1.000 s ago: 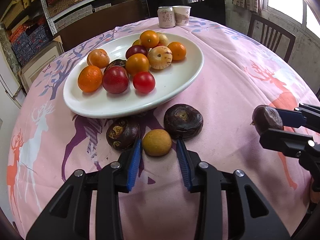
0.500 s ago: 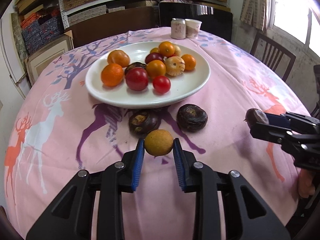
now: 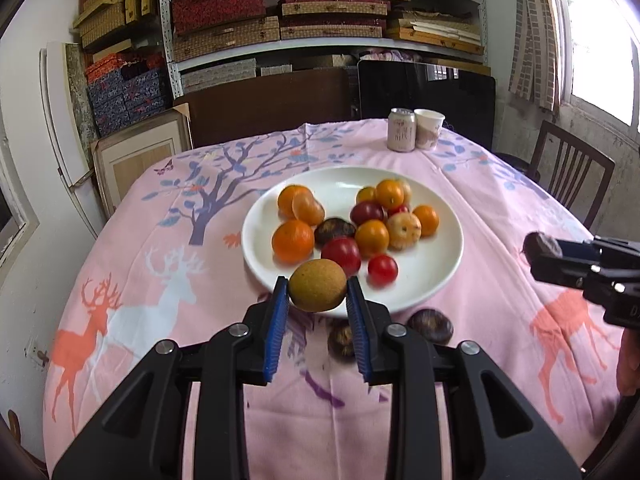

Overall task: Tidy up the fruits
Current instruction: 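Place the yellow fruit and purple fruit on the white plate and release both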

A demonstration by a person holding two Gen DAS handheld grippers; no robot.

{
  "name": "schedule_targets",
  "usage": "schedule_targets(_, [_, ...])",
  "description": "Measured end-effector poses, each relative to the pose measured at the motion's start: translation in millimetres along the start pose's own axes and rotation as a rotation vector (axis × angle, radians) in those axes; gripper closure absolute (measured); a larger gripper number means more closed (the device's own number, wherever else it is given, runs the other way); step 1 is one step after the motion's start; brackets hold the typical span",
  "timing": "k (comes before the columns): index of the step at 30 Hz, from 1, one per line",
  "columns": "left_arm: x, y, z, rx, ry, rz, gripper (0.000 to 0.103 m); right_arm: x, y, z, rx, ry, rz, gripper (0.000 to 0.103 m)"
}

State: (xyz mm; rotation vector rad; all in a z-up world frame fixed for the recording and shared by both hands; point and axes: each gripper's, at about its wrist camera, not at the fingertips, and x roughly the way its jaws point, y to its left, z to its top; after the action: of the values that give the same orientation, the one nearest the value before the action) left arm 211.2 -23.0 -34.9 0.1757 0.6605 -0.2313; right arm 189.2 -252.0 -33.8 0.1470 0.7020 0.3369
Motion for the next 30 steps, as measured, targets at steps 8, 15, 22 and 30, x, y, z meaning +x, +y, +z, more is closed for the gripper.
schedule_targets(8, [35.7, 15.0, 37.5, -0.031, -0.005, 0.001, 0.074, 46.3, -1.8, 49.8, -0.028, 0.010, -0.002, 0.061])
schedule_targets(15, [95.1, 23.7, 65.2, -0.078, 0.066, -0.031, 0.074, 109.3, -10.7, 75.6, -0.029, 0.064, -0.020, 0.061])
schedule_targets(22, [134.8, 21.4, 67.7, -0.107, 0.116, -0.031, 0.037, 140.1, -9.2, 82.4, -0.057, 0.079, -0.020, 0.043])
schedule_targets(30, [100.3, 31.5, 53.6, -0.112, 0.075, -0.007, 0.025, 95.5, -11.7, 69.2, -0.017, 0.049, -0.025, 0.042])
